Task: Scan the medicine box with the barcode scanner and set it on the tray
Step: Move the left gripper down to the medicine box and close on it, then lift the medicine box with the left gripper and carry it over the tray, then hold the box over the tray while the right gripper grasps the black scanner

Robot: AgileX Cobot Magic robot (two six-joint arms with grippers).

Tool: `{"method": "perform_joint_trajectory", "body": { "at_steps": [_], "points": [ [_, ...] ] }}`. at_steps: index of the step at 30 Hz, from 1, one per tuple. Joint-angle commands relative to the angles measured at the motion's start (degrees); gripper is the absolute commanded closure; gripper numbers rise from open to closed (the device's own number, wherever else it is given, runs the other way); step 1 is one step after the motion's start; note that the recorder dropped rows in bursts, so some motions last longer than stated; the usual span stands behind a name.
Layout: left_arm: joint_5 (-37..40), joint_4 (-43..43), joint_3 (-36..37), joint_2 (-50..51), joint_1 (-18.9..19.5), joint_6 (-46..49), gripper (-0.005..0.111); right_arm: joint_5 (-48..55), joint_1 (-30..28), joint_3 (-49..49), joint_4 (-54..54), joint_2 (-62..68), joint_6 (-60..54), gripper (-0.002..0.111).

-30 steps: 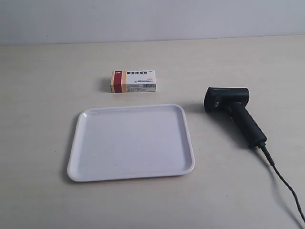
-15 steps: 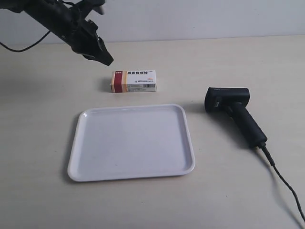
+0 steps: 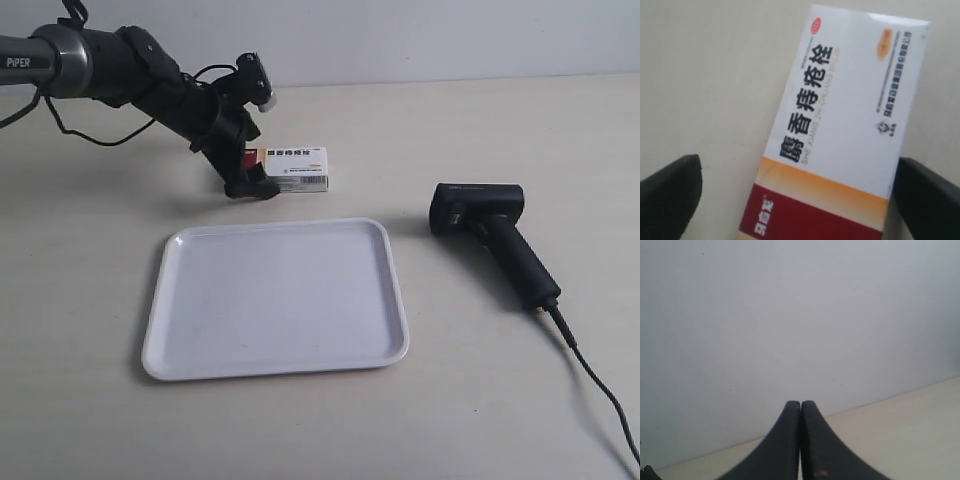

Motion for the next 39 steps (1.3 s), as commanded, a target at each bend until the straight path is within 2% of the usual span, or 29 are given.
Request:
{"method": "perform_joint_trajectory", "body": {
  "at_steps": [1, 3, 5, 6, 8, 11, 16, 18, 21, 25, 27, 29, 31, 34, 39],
  "points": [
    [-0.09, 0.59, 0.06, 1.45, -0.12, 1.53, 0.017, 0.05, 0.10, 0.25, -0.44, -0.35, -0.65, 0.108],
    [-0.09, 0.58, 0.06, 1.26, -0.12, 1.53, 0.050, 0.05, 0.10, 0.25, -0.44, -0.35, -0.84, 0.108],
    [-0.09, 0.58, 0.06, 0.88, -0.12, 1.31, 0.101, 0.05, 0.10, 0.25, -0.44, -0.35, -1.15, 0.108],
    [-0.09, 0.69, 0.06, 0.22, -0.12, 1.17, 0.104, -0.07, 0.10, 0.25, -0.44, -0.35, -1.28, 0.108],
    [0.78, 0.46, 0.06, -2.07, -0.12, -0.66, 0.104, -0.58, 0.10, 0.25, -0.44, -0.35, -1.43, 0.108],
    [6.91, 0.57, 0.06, -7.43, -0.12, -1.89, 0.104, -2.57, 0.10, 0.25, -0.44, -0.35, -1.86, 0.108],
    [27.34, -1.11, 1.83, -19.84, 0.13, -0.64, 0.104, -4.23, 0.10, 0.25, -0.44, 2.33, -1.63, 0.108],
    [31.13, -2.84, 5.51, -24.87, 0.13, 0.59, 0.104, -4.02, 0.10, -1.05, -0.44, 6.53, -0.43, 0.108],
    [29.78, -7.81, 16.39, -31.41, 0.03, 7.00, 0.104, -1.56, 0.10, -5.95, -0.44, 15.99, -0.12, 0.108],
    [17.22, -11.06, 32.73, -39.58, 0.03, 13.19, 0.104, 4.01, 0.10, -13.14, -0.44, 35.03, -0.12, 0.108],
    [13.18, -13.18, 39.06, -42.99, 0.03, 16.57, 0.104, 3.88, 0.10, -15.45, -0.44, 44.52, -0.22, 0.104],
    [12.64, -18.08, 44.44, -45.23, 0.03, 24.57, 0.104, 3.25, 1.43, -17.87, -0.44, 54.78, -0.95, 0.096],
    [11.93, -22.59, 48.08, -46.17, 0.03, 33.30, 0.104, 2.77, 5.40, -20.30, -0.44, 63.22, -2.61, 0.087],
    [9.08, -22.45, 48.71, -46.13, -0.10, 33.29, 0.104, 0.11, 10.98, -24.93, -0.57, 74.87, -6.20, 0.067],
    [8.00, -20.84, 48.71, -44.53, -0.10, 33.29, 0.104, 0.92, 13.96, -32.33, -0.81, 86.63, -7.73, 0.038]
  ]
}}
